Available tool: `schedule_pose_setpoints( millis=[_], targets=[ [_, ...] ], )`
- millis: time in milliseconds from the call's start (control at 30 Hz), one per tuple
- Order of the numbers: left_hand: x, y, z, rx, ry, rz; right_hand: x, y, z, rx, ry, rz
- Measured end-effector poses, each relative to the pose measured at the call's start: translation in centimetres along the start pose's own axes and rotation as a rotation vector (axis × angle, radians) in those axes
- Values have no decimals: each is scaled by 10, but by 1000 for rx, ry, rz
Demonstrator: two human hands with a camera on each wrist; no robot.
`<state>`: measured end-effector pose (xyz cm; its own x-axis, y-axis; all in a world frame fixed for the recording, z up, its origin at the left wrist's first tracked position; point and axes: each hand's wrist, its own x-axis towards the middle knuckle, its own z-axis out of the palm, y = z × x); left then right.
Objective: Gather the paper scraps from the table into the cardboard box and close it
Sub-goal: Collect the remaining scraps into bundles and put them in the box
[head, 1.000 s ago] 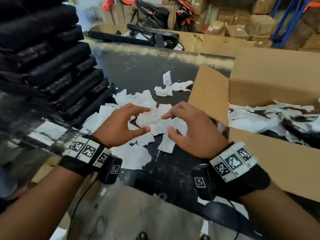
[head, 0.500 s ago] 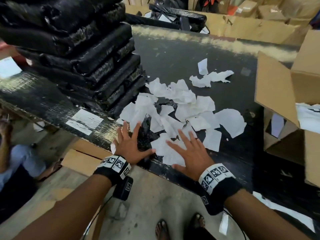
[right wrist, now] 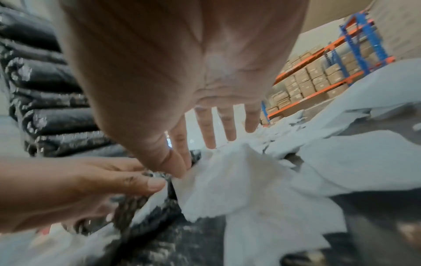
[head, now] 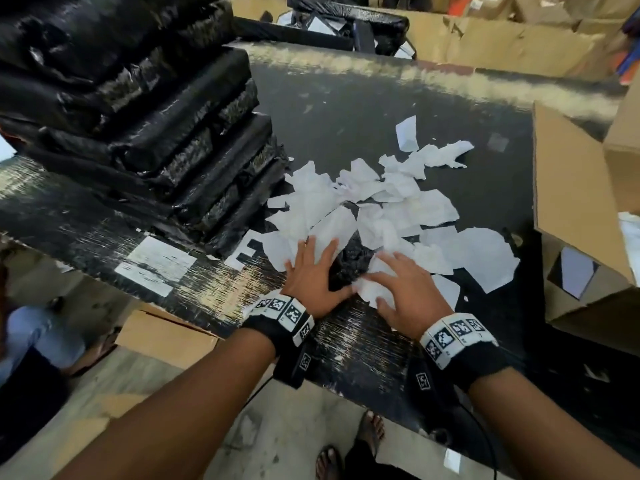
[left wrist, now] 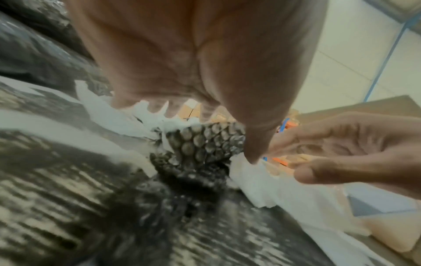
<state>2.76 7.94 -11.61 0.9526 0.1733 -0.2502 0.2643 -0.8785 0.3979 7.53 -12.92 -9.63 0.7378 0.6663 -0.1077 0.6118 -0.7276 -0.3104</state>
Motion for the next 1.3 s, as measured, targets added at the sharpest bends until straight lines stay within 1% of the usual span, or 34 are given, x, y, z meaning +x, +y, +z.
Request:
schedule_pose_setpoints(
  millis=[100, 167, 200, 233, 300, 333, 400, 433, 500, 566, 666, 700, 766, 800, 833, 900, 933, 966, 1000, 1033, 1066, 1166, 1233, 1300],
  targets=[
    [-17, -3, -1, 46, 83, -76, -4, 6, -7, 103, 221, 103],
    [-35, -11, 8, 37, 71, -150, -5, 15, -8, 94, 329, 254],
    [-44, -15, 14, 21, 51, -189, -3, 21, -7, 68, 331, 356],
    [-51, -18, 20, 1, 27, -223, 0, 26, -6, 53, 284, 460],
    [-55, -18, 31, -38, -10, -244, 8, 34, -4, 93, 113, 614],
    [-53, -15, 35, -47, -14, -228, 12, 36, -1, 128, 39, 641],
    [-43, -5, 37, -66, -3, -153, 20, 34, 5, 160, -42, 589],
    [-37, 1, 37, -92, 4, -105, 22, 31, 9, 150, -59, 532],
    [-23, 12, 35, -167, 13, -13, 23, 23, 14, 153, -46, 432],
    [-14, 21, 28, -188, 55, 61, 21, 19, 12, 232, 10, 389],
    [-9, 22, 9, -154, 193, 138, 17, 24, 2, 292, 189, 354],
    [-6, 18, 0, -161, 231, 141, 17, 28, -3, 283, 251, 363],
    [9, 6, -19, -169, 265, 84, 20, 39, -13, 262, 331, 441],
    [22, -1, -28, -165, 264, 33, 23, 47, -17, 240, 334, 504],
    [36, -8, -35, -161, 253, -21, 28, 55, -20, 208, 307, 582],
    [70, -19, -45, -149, 210, -124, 41, 70, -22, 156, 190, 752],
    [86, -21, -47, -143, 180, -162, 48, 75, -22, 168, 133, 824],
    [101, -22, -47, -142, 143, -185, 55, 77, -21, 198, 92, 874],
    [112, -19, -45, -146, 97, -188, 61, 76, -19, 227, 65, 892],
    [119, -15, -41, -146, 45, -167, 67, 73, -18, 250, 52, 874],
    [124, -7, -38, -141, -5, -119, 73, 68, -16, 270, 51, 825],
    [127, 14, -33, -111, -107, 53, 84, 47, -13, 344, 56, 614],
    [130, 20, -39, -69, -96, 118, 87, 37, -18, 371, 109, 564],
    [140, 17, -50, -57, 0, 152, 88, 37, -30, 380, 257, 604]
  ],
)
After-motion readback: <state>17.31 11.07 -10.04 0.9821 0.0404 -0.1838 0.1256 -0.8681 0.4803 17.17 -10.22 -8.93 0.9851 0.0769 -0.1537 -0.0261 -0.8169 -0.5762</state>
